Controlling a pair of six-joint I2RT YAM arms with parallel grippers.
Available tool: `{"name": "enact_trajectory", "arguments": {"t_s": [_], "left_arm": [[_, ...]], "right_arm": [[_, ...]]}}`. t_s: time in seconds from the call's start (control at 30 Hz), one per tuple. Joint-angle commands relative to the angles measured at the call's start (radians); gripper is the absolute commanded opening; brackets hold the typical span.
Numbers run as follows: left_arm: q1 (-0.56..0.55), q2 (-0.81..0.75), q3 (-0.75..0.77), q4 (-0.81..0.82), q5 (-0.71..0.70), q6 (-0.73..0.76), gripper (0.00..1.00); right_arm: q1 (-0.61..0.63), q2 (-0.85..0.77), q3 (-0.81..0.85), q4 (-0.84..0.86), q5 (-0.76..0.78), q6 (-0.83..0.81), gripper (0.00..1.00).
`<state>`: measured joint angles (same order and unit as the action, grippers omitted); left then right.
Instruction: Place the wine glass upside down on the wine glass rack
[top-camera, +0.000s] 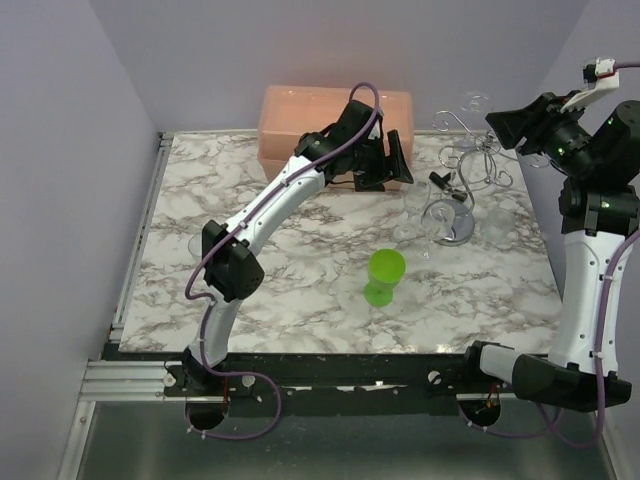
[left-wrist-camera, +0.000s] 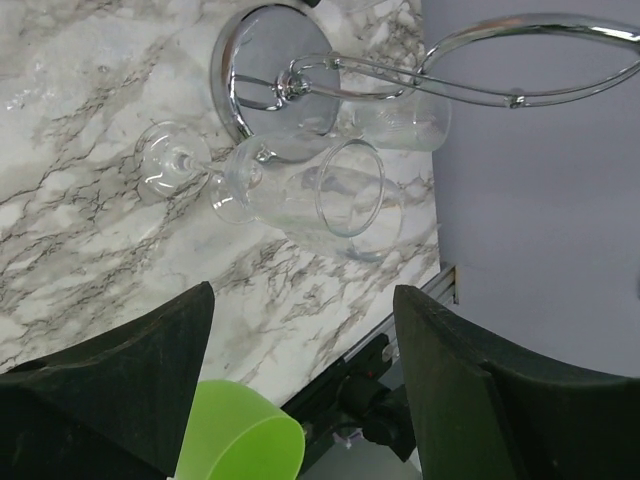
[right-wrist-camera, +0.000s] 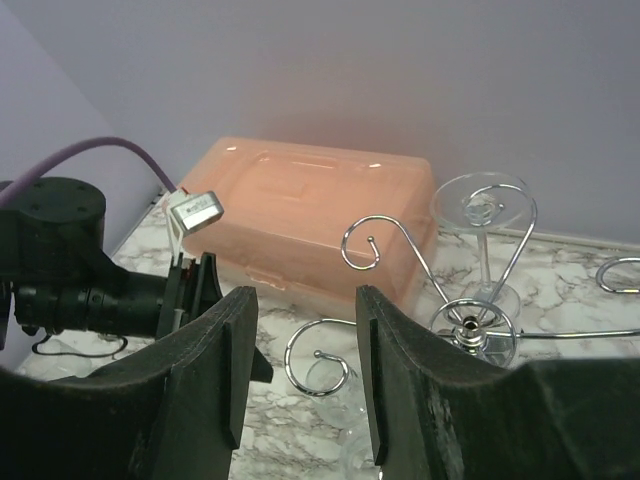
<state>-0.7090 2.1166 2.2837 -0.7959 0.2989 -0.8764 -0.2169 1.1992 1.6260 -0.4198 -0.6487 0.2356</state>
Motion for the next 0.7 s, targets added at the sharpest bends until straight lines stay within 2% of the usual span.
{"name": "enact_trajectory", "arguments": {"t_s": [0.0, 0.27, 0.5, 0.67], "left_arm": [[-0.023, 0.028, 0.052, -0.037, 0.007, 0.036, 0.72], [-0.044, 0.086, 0.108, -0.016, -0.009, 0.035, 0.64], [-0.049, 0.137, 0.141, -0.005, -0.051, 0.026, 0.54], [-0.05, 0.163, 0.172, 0.001, -0.06, 0.023, 0.51]], "right_arm": [[-0.031, -0.012, -0.03, 0.05, -0.023, 0.053, 0.5], [-0.05, -0.013, -0.054, 0.061, -0.071, 0.068, 0.5], [-0.061, -0.025, -0.061, 0.058, -0.087, 0.063, 0.5], [-0.064, -0.03, -0.068, 0.056, -0.094, 0.063, 0.5]]}}
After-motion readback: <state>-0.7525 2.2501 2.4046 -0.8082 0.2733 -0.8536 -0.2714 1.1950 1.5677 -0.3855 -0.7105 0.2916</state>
